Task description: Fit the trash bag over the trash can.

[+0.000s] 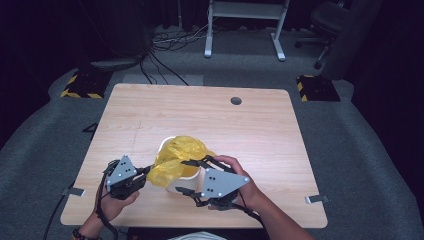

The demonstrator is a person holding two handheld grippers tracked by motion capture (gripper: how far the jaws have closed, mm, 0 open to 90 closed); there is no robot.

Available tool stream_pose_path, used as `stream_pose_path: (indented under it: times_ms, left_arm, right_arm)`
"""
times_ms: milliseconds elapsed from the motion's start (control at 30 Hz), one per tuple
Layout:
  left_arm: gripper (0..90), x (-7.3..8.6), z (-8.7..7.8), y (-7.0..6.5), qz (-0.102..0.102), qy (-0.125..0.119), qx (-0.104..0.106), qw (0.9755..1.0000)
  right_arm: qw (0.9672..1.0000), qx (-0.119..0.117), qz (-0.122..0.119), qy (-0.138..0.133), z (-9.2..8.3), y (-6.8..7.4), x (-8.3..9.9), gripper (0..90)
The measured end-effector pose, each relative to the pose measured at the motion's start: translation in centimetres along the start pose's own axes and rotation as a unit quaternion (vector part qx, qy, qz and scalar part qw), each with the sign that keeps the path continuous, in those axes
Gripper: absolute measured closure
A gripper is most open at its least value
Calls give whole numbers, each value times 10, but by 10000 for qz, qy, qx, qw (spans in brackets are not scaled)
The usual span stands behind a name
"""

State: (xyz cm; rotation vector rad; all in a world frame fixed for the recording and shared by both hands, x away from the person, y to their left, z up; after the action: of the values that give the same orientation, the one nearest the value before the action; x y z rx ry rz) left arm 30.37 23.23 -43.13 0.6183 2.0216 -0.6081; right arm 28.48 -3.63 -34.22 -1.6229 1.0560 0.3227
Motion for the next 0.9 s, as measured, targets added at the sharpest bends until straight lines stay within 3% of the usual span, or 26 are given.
stream_pose_path:
  times_ms: [100, 200, 300, 400, 500, 633, 733, 800, 900]
  left_arm:
    - [889, 1, 4, -1, -66, -14, 18, 10000]
    - [895, 1, 6, -2, -46, 5, -5, 10000]
    - [896, 2, 7, -2, -84, 34, 2, 10000]
    - [896, 2, 8, -1, -61, 51, -29, 10000]
    - [896, 3, 10, 3, -114, 61, -47, 9999]
    - [896, 5, 11, 4, -153, 47, -28, 9999]
    - [896, 5, 12, 2, -131, 35, -19, 9999]
    - [896, 5, 13, 1, -125, 46, -7, 9999]
    - [897, 6, 13, 0, -109, 37, -14, 9999]
  right_arm:
    - [9996, -229, -76, 147, 11, 2, -8, 374]
    - [9990, -223, -92, 366, 22, 6, -13, 418]
    - [9984, -226, -114, 512, 31, 9, -10, 623]
    - [9979, -407, -162, 475, 33, 13, -9, 792]
    - [9967, -680, -202, 385, 29, 19, -9, 900]
    - [9960, -734, -202, 460, 25, 26, -4, 900]
    - [9970, -666, -195, 351, 17, 29, -1, 892]
    - [9981, -493, -263, 243, 11, 28, -2, 813]
    - [9995, -217, -196, 153, 5, 24, -4, 585]
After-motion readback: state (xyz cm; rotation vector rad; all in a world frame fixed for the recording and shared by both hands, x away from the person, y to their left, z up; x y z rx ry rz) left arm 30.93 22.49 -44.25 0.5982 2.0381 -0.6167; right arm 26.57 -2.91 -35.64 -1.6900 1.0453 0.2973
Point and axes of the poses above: each handheld gripper's, and its own axes: z roughly forward along the jaws, x roughly out of its underside, y roughly to its left, the point moved 1 cm from there along z, roughly forward along the jaws, and after that the axes turned 15 degrees about -z, right-handed, at the moved point
